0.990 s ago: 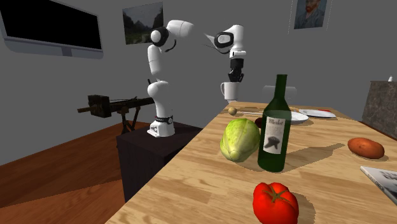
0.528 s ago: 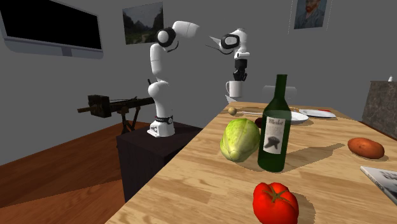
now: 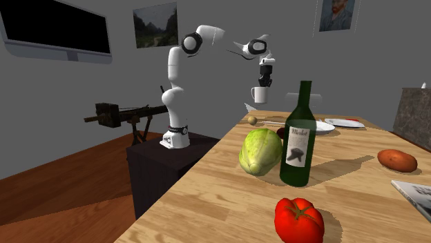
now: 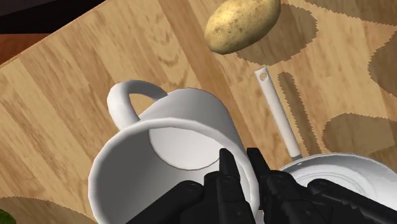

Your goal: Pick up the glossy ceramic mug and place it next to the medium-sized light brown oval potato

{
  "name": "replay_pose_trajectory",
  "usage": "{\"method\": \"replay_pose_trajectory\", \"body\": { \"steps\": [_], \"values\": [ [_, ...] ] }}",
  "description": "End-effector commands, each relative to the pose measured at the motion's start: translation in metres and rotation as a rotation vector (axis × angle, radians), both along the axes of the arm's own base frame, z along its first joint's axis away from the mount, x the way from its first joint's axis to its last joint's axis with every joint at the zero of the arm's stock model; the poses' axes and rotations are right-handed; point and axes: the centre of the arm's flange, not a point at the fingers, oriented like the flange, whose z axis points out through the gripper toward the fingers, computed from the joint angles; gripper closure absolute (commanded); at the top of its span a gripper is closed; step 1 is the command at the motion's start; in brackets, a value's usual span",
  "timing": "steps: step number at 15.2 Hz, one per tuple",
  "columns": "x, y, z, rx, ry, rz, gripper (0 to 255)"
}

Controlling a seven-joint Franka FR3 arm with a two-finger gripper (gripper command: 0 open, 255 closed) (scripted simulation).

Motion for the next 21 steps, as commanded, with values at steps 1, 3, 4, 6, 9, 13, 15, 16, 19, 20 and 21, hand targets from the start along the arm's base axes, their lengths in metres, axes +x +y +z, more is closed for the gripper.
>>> {"method": "replay_pose_trajectory", "body": {
  "steps": [1, 3, 4, 6, 9, 13, 15, 16, 19, 20, 21],
  "values": [
    [-0.002, 0.026, -0.002, 0.001, 0.0, -0.002, 255],
    [-0.004, 0.053, -0.002, 0.001, 0.0, -0.002, 255],
    [-0.006, 0.066, -0.002, 0.001, 0.0, -0.002, 255],
    [-0.008, 0.092, -0.001, 0.001, 0.0, -0.002, 255],
    [-0.01, 0.118, -0.007, 0.001, 0.0, -0.002, 255],
    [-0.01, 0.118, -0.028, 0.001, 0.0, -0.002, 255],
    [-0.01, 0.118, -0.038, 0.001, 0.0, -0.002, 255],
    [-0.01, 0.118, -0.044, 0.001, 0.0, -0.002, 255],
    [-0.01, 0.118, -0.059, 0.001, 0.0, -0.002, 255],
    [-0.01, 0.118, -0.065, 0.001, 0.0, -0.002, 255],
    [-0.01, 0.118, -0.07, 0.001, 0.0, -0.002, 255]
  ]
}}
